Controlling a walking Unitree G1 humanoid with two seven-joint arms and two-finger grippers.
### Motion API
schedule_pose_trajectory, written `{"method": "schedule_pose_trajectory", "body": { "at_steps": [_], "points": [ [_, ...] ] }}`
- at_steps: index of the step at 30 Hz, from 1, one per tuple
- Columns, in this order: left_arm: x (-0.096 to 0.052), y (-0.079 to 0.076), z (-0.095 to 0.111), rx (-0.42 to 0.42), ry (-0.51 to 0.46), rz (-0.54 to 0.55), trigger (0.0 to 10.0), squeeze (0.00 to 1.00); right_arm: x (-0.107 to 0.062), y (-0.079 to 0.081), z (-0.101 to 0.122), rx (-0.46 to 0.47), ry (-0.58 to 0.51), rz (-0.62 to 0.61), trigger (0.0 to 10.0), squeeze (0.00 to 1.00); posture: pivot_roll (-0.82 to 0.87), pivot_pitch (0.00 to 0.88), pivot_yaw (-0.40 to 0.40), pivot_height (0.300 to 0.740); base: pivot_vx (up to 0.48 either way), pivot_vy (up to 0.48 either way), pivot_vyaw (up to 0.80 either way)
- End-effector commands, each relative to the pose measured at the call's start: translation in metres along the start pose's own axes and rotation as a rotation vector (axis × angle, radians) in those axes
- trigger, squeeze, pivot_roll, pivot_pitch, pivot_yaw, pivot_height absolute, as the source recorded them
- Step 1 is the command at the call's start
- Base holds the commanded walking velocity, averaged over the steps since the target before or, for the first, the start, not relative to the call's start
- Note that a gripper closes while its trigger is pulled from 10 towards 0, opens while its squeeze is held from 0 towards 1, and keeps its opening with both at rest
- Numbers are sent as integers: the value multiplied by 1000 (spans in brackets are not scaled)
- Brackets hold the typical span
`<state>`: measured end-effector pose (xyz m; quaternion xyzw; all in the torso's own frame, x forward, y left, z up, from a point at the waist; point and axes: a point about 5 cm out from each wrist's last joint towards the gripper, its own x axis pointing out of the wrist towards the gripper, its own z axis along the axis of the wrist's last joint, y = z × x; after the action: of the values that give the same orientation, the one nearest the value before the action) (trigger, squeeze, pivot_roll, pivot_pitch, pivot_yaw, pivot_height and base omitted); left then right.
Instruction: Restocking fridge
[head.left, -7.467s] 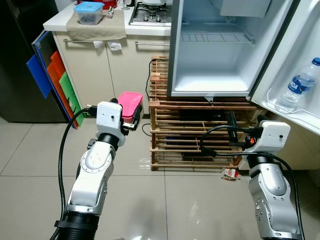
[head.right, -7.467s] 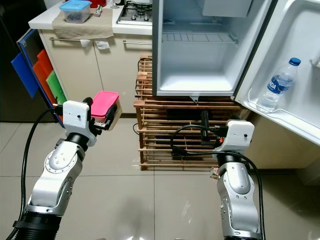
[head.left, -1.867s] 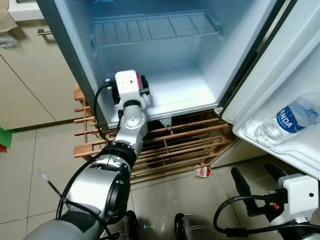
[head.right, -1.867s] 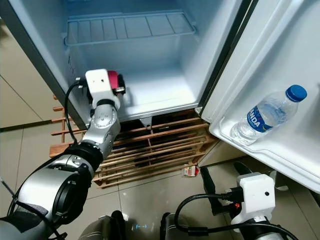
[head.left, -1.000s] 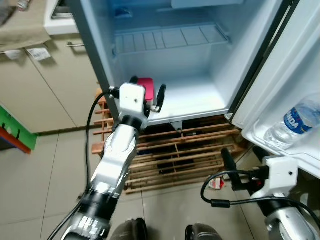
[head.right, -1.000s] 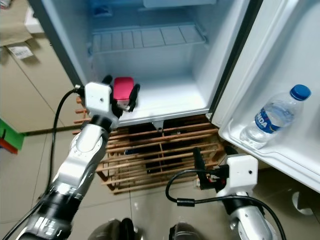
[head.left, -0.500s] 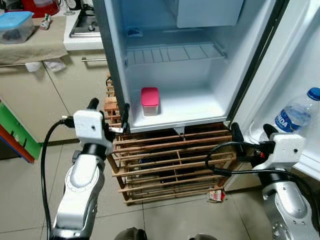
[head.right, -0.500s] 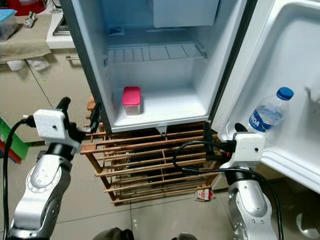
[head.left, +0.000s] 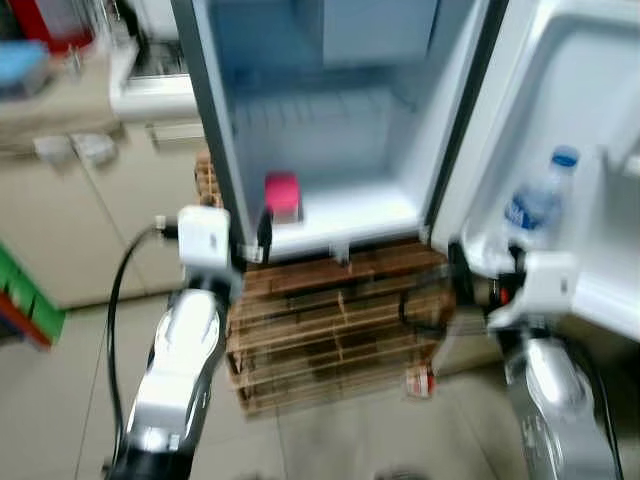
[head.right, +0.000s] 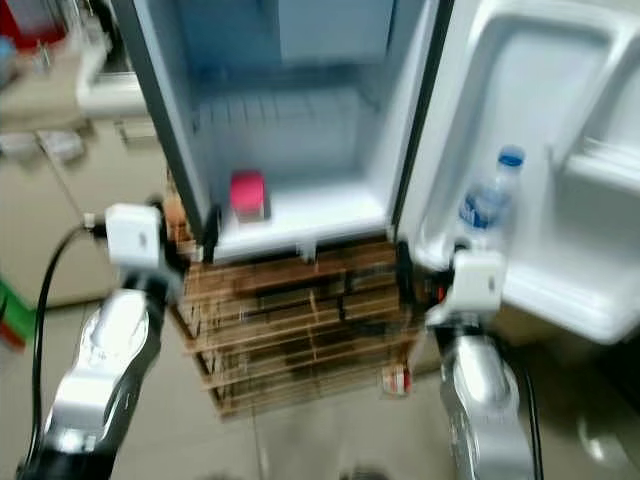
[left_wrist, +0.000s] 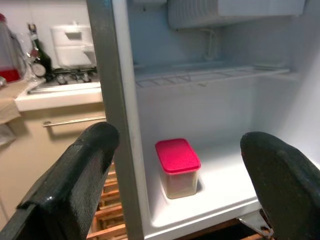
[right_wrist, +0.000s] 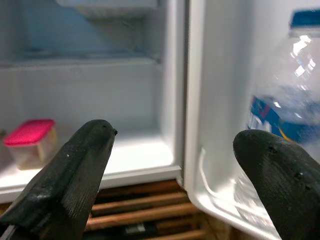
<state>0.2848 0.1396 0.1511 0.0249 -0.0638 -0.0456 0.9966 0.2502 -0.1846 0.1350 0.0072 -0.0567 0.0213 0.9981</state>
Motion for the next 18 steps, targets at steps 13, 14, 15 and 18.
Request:
{"method": "schedule_pose_trajectory", "body": {
  "at_steps": [13, 14, 15, 18],
  "points": [
    [8, -5, -1, 6, 17, -42, 10000, 0, -7, 0, -10, -18, 34, -3, 10000, 0, -156, 0, 53, 740, -82, 0, -238],
    [8, -5, -3, -11, 28, -44, 10000, 0, -9, -2, -12, -23, 38, -10, 10000, 0, -156, 0, 53, 740, 0, 0, -763],
    [8, -4, -5, -23, 35, -45, 10000, 0, -11, -2, -13, -26, 41, -14, 10000, 0, -161, 0, 56, 740, 0, 0, -763],
    [5, -3, -11, -48, 61, -77, 10000, 0, -16, -4, -14, -35, 41, -23, 10000, 0, -165, 0, 59, 740, 0, 0, -760]
  ]
}}
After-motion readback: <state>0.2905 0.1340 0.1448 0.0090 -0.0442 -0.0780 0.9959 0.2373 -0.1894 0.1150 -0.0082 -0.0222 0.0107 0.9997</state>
